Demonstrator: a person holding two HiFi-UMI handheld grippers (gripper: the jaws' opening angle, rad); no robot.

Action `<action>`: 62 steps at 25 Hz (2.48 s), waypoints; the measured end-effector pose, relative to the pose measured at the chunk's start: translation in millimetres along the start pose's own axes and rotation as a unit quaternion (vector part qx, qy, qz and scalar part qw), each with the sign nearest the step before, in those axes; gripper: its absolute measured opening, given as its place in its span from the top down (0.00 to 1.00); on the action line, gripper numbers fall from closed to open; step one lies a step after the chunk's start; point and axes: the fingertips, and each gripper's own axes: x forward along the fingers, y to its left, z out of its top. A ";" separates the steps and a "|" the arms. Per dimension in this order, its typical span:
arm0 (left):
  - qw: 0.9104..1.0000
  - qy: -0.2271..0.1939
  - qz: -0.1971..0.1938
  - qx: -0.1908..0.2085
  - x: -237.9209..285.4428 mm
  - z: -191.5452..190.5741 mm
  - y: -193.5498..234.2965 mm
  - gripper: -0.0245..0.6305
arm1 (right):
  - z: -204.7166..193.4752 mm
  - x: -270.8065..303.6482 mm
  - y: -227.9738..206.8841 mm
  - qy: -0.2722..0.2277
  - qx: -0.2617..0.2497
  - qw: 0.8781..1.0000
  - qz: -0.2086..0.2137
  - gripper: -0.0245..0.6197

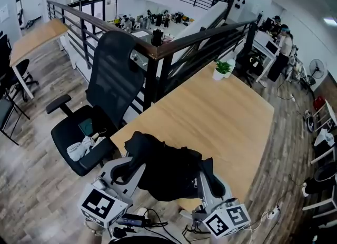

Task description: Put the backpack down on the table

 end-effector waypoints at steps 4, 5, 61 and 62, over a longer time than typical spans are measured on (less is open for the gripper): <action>1.000 -0.008 -0.001 0.002 19.2 6.7 17.9 0.89 | 9.6 19.5 -10.2 -0.004 -0.005 1.000 -0.002 0.85; 1.000 -0.010 0.000 0.002 23.8 7.6 21.3 0.90 | 10.8 24.3 -12.9 -0.004 -0.006 1.000 -0.002 0.85; 0.986 0.150 0.069 -0.026 199.1 -156.2 93.2 0.85 | -95.9 126.0 -199.9 0.098 -0.059 0.991 -0.076 0.79; 0.986 0.154 0.068 -0.022 200.8 -159.1 93.2 0.85 | -97.1 127.0 -201.2 0.098 -0.065 0.990 -0.078 0.79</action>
